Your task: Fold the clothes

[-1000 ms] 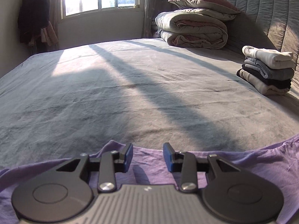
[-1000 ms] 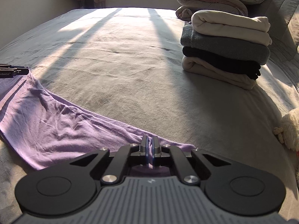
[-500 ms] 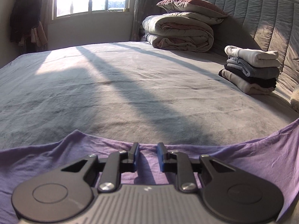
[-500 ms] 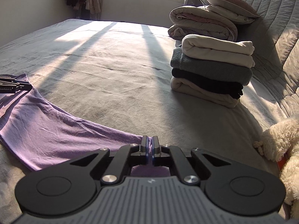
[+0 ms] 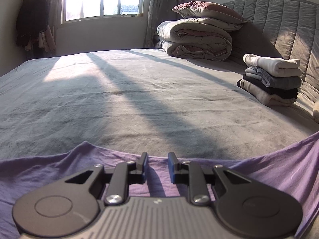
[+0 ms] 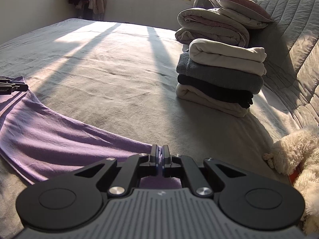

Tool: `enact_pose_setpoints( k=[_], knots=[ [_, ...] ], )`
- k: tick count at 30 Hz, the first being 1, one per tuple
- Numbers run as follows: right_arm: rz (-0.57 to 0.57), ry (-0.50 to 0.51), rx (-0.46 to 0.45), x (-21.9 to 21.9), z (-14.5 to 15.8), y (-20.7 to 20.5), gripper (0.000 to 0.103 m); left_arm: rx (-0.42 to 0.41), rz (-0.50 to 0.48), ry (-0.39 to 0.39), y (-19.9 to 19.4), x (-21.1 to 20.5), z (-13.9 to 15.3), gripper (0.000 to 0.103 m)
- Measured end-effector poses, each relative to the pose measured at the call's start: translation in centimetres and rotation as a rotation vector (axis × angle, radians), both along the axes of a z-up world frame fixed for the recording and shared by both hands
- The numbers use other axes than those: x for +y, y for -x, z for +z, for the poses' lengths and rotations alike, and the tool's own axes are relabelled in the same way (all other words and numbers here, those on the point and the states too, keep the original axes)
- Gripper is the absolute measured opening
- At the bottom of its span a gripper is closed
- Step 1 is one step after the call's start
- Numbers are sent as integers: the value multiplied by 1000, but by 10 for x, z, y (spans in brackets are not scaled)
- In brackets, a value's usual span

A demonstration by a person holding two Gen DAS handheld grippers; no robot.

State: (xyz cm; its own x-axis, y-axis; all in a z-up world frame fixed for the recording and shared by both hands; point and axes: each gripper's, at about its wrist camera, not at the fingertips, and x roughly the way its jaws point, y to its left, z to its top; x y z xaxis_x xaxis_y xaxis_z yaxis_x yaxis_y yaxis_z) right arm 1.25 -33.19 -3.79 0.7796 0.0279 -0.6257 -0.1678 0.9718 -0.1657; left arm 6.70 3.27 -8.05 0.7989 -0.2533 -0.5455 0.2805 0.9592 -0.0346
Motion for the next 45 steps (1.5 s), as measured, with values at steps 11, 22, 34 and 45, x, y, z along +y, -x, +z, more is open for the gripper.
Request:
enact_pose_setpoints(
  k=[11, 22, 34, 45],
  knots=[
    [-28, -68, 68, -10, -26, -19, 14, -27, -48, -88, 14, -26, 11, 28],
    [-126, -524, 188, -76, 13, 22, 47, -53, -443, -43, 88, -84, 34, 36],
    [-222, -766, 404, -89, -12, 20, 39, -13, -629, -51, 115, -126, 22, 36],
    [-229, -801, 436, -86, -18, 8, 39, 53, -647, -62, 110, -138, 7, 36]
  ],
)
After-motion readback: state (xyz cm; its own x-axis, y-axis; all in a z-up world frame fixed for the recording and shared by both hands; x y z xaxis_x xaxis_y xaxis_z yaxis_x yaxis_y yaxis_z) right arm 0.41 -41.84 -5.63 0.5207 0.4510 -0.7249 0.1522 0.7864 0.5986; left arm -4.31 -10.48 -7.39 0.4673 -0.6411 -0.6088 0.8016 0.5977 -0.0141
